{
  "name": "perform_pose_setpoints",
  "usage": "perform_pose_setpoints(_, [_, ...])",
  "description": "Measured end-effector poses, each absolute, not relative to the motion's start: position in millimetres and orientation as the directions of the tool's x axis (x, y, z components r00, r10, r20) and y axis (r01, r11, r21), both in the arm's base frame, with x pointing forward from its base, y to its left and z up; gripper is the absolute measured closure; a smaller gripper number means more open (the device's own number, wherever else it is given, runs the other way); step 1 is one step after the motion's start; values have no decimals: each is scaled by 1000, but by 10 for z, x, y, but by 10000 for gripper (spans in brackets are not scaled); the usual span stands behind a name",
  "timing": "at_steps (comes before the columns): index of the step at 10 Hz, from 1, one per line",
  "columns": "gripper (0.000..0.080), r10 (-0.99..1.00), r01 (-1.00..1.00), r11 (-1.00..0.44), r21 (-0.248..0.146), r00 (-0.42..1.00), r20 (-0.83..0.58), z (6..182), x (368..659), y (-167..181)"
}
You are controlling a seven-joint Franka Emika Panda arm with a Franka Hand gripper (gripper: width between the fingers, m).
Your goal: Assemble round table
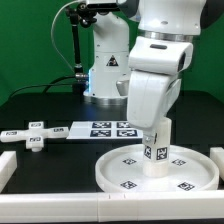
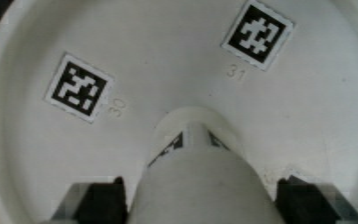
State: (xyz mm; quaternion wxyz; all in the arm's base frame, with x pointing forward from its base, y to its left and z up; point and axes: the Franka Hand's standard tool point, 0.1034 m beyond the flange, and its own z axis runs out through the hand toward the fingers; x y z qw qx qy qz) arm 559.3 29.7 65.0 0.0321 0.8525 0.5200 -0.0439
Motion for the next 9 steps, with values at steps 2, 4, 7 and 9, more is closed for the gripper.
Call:
perform_pose_setpoints(2, [392, 761, 765, -644, 21, 642, -95, 647, 5590, 294])
perform_pose_setpoints(4, [392, 667, 672, -740, 31, 739, -88, 647, 5592, 309])
perform_pose_setpoints(7, [390, 554, 559, -828, 41, 828, -82, 648, 5592, 321])
perform_pose_setpoints(9, [390, 378, 381, -924, 41, 923, -68, 648, 5585, 359])
